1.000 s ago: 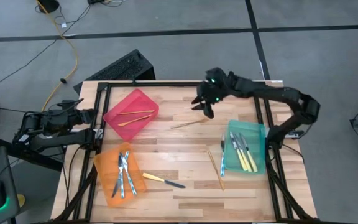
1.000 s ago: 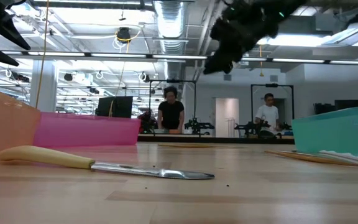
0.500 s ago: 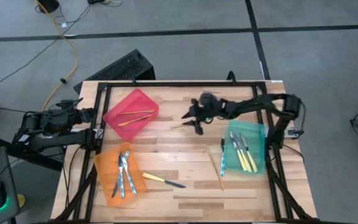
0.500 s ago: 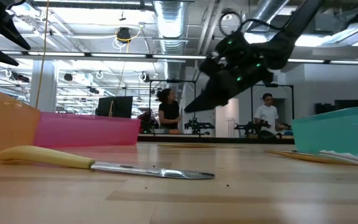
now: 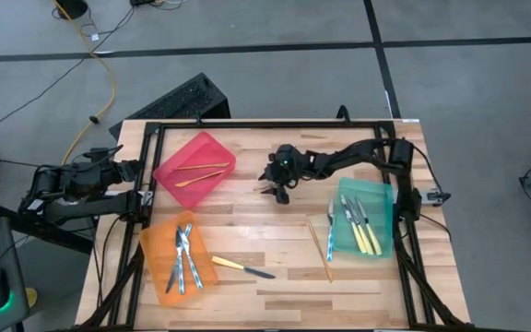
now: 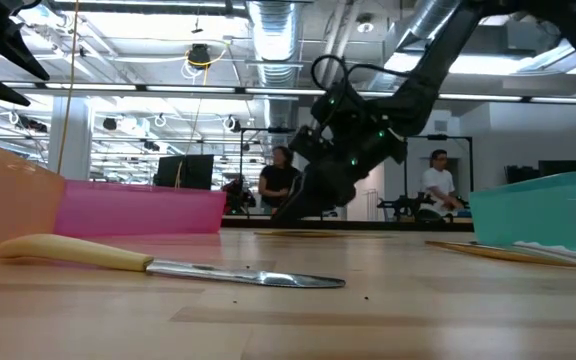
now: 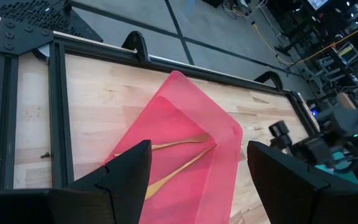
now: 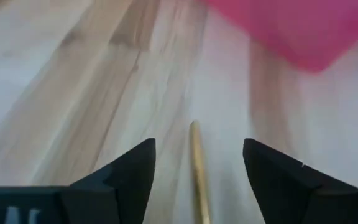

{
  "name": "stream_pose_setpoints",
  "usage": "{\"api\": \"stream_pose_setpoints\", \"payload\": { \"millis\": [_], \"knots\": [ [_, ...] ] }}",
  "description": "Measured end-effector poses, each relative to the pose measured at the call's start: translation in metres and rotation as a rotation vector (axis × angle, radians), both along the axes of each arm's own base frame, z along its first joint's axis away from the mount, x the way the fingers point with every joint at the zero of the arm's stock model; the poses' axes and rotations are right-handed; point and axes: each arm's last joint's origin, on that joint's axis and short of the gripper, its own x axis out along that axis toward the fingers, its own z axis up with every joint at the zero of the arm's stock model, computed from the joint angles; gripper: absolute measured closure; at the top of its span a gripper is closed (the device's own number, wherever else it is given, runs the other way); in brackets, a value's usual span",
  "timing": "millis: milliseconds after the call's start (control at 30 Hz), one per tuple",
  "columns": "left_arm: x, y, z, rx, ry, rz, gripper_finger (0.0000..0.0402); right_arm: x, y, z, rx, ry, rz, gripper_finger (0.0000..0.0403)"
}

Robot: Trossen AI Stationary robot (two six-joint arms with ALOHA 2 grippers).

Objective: Sort silverware by color (type)
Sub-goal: Put the top gold knife into the red bin

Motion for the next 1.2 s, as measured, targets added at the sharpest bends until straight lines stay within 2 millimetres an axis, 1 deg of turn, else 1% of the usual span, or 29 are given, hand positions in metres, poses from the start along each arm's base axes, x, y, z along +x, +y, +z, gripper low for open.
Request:
{"api": "stream_pose_setpoints", "payload": {
  "millis": [200,300,400,500,633,667,700,800,867,967,1200],
  "knots": [
    [0.000,0.000,0.000,0.004,0.001,0.004,0.0155,0.001,-0.002,-0.031,0.036,0.061,-0.013,0.0138],
    [0.000,0.000,0.000,0.004,0.001,0.006,0.0155,0.001,-0.004,-0.046,0.044,0.101,-0.066,0.0155],
    [0.000,0.000,0.000,-0.003,-0.007,0.012,0.0155,0.000,-0.003,-0.048,0.006,0.148,-0.122,0.0204],
    [0.000,0.000,0.000,0.000,-0.009,0.020,0.0155,-0.001,-0.004,-0.049,-0.025,0.160,-0.137,0.0273],
    [0.000,0.001,0.000,0.006,-0.008,0.030,0.0155,-0.001,-0.005,-0.048,-0.023,0.158,-0.161,0.0367],
    [0.000,0.001,0.000,0.006,-0.009,0.030,0.0155,-0.001,-0.005,-0.048,-0.021,0.159,-0.164,0.0380],
    [0.000,0.001,0.000,0.006,-0.008,0.030,0.0155,-0.001,-0.005,-0.048,-0.019,0.159,-0.165,0.0384],
    [-0.001,0.001,0.000,0.006,-0.006,0.030,0.0155,0.000,-0.001,-0.048,0.008,0.150,-0.193,0.0382],
    [-0.001,0.001,0.000,0.005,0.001,0.031,0.0155,0.002,0.001,-0.044,0.033,0.129,-0.220,0.0383],
    [-0.001,0.001,-0.001,0.005,0.003,0.031,0.0155,0.004,0.006,-0.031,0.046,0.088,-0.236,0.0390],
    [-0.001,0.001,-0.001,0.006,0.004,0.032,0.0155,0.000,0.009,0.017,0.047,0.003,-0.257,0.0396]
  ]
}}
